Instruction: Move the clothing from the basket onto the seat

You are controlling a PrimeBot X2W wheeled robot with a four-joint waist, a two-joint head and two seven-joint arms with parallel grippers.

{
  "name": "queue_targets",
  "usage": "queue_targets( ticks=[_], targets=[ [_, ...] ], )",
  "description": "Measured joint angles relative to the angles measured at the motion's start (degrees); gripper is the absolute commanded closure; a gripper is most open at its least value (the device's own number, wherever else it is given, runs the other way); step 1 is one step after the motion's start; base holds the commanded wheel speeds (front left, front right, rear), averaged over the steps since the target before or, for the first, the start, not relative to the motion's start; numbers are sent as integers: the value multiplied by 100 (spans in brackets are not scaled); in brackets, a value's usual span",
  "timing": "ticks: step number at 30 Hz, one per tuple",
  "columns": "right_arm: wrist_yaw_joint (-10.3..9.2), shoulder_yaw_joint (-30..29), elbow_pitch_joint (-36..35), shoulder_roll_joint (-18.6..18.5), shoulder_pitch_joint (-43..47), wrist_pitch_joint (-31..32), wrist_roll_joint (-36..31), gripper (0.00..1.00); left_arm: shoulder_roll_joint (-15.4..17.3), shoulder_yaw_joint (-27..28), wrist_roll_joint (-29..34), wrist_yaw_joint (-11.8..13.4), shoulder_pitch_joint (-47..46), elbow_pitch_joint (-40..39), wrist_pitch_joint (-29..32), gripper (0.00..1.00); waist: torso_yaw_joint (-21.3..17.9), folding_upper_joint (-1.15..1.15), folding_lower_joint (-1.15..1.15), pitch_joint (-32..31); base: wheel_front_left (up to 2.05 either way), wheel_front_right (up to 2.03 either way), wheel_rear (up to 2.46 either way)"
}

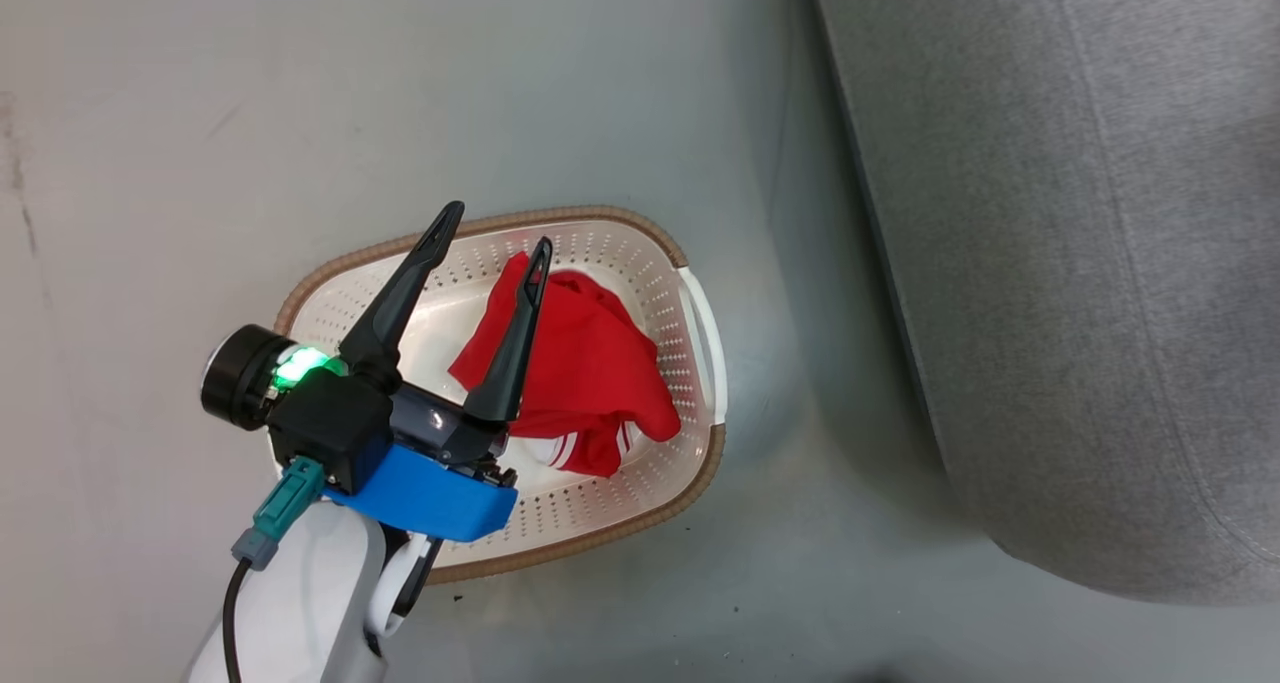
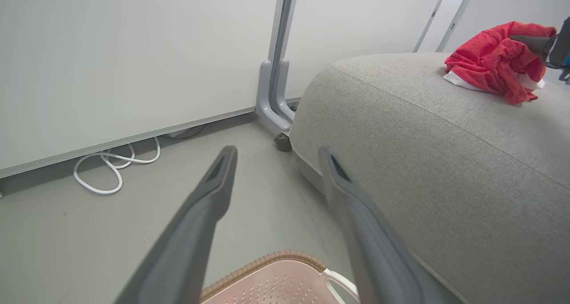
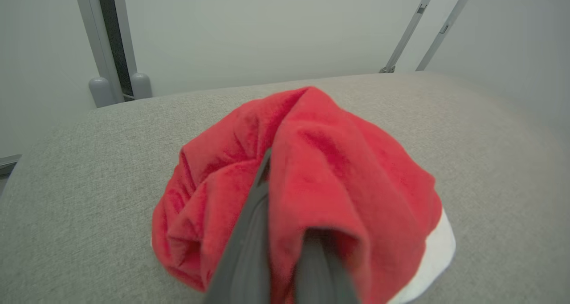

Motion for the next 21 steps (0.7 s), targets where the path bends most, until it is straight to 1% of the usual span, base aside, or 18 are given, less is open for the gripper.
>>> queue_targets(
  ticks=[1, 2, 3, 4, 8, 13, 15, 16, 21],
  targets=[
    [0, -52, -22, 36, 8, -1, -44, 100, -5, 2, 0, 0, -15, 2, 0, 0, 27, 0, 0, 30, 0, 0, 0],
    [0, -98, -40, 71, 10, -1, -90, 69, -16, 4, -1, 0, -30, 3, 0, 0, 44, 0, 0, 46, 0, 0, 0],
    [0, -141, -57, 109, 15, -1, -137, 23, -24, 0, -4, 0, -48, 8, 0, 0, 50, 0, 0, 46, 0, 0, 0],
    [0, -181, -73, 141, 26, -1, -191, 0, -37, -11, -10, 0, -71, 14, 0, 0, 52, 0, 0, 29, 0, 0, 0],
    [0, -316, -151, 192, 145, -2, -385, 0, -138, -71, -54, 0, -143, 66, 0, 0, 69, 0, -1, -124, 0, 0, 0],
    [0, -297, -222, 309, 333, -3, -533, 0, -238, -42, -126, 0, -64, 223, 0, 0, 84, 0, -1, -463, 0, 0, 0],
    [0, -250, -199, 325, 452, 0, -616, 0, -315, -36, -176, 0, 25, 305, 0, 0, 85, 0, -1, -642, 0, 0, 0],
    [0, -204, -187, 331, 552, 12, -677, 0, -367, -11, -226, 0, 120, 380, 0, 0, 88, 0, -1, -839, 0, 0, 0],
    [0, 31, -149, 482, 890, 69, -680, 0, -535, 134, -323, 0, 413, 532, 0, 0, 94, 0, -2, -1400, 0, 0, 0]
  ],
)
